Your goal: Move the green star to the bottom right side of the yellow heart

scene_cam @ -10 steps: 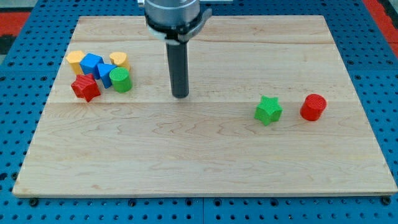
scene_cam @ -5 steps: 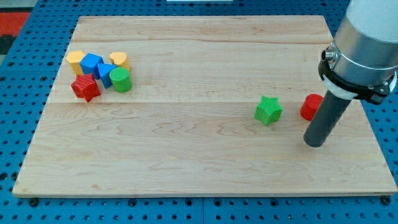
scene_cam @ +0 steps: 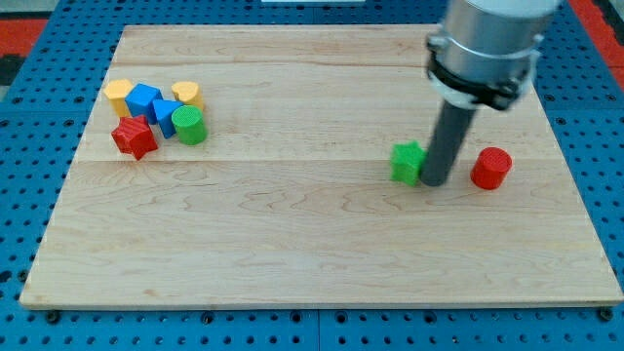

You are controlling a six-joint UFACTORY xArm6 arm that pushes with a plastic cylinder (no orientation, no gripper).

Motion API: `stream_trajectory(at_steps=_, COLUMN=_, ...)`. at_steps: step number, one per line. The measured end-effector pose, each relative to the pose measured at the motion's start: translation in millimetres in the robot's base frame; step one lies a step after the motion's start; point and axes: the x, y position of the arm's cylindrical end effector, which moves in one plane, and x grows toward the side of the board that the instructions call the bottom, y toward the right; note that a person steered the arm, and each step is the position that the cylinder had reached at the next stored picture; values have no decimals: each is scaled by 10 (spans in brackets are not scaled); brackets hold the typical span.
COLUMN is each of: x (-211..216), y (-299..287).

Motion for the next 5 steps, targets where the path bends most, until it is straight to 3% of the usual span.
stream_trajectory(at_steps=2, x=-628, y=-1766)
stream_trajectory(at_steps=3, x=-212, y=-1105)
stream_trajectory(at_steps=4, x=-658, y=-819)
stream_trajectory(at_steps=5, x=-918, y=-1096)
